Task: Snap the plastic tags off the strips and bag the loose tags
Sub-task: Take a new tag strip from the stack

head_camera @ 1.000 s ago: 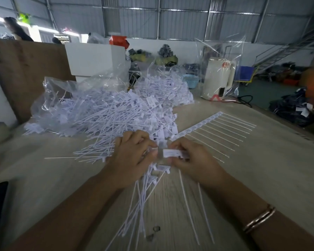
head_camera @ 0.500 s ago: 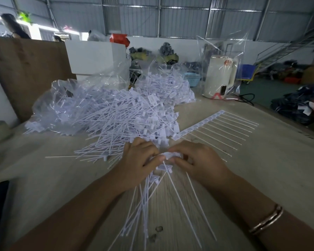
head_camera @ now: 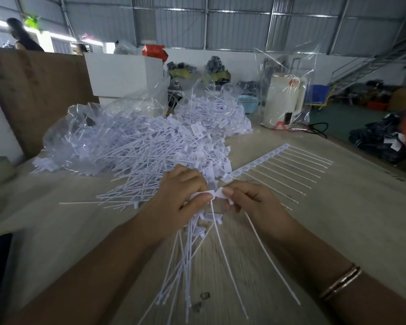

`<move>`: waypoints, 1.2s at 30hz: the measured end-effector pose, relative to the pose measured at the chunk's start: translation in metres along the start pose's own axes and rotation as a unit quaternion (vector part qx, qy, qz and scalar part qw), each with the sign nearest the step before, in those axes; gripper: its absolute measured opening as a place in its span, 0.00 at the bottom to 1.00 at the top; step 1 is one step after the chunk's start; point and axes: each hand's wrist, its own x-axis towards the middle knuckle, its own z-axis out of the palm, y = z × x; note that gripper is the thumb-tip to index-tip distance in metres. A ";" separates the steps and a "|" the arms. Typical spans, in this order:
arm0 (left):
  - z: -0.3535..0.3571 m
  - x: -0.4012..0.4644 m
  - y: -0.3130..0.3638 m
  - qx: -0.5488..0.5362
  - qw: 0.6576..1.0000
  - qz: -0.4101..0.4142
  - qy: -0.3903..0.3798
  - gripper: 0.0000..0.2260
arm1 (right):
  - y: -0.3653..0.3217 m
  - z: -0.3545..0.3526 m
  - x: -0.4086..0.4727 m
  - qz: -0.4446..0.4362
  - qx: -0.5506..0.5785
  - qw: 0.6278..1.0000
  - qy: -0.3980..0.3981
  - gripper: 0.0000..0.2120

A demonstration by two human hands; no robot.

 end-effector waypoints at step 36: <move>-0.008 -0.022 0.031 0.226 0.902 -0.187 -0.317 0.17 | 0.015 -0.018 0.001 0.183 -0.008 0.971 0.156 0.25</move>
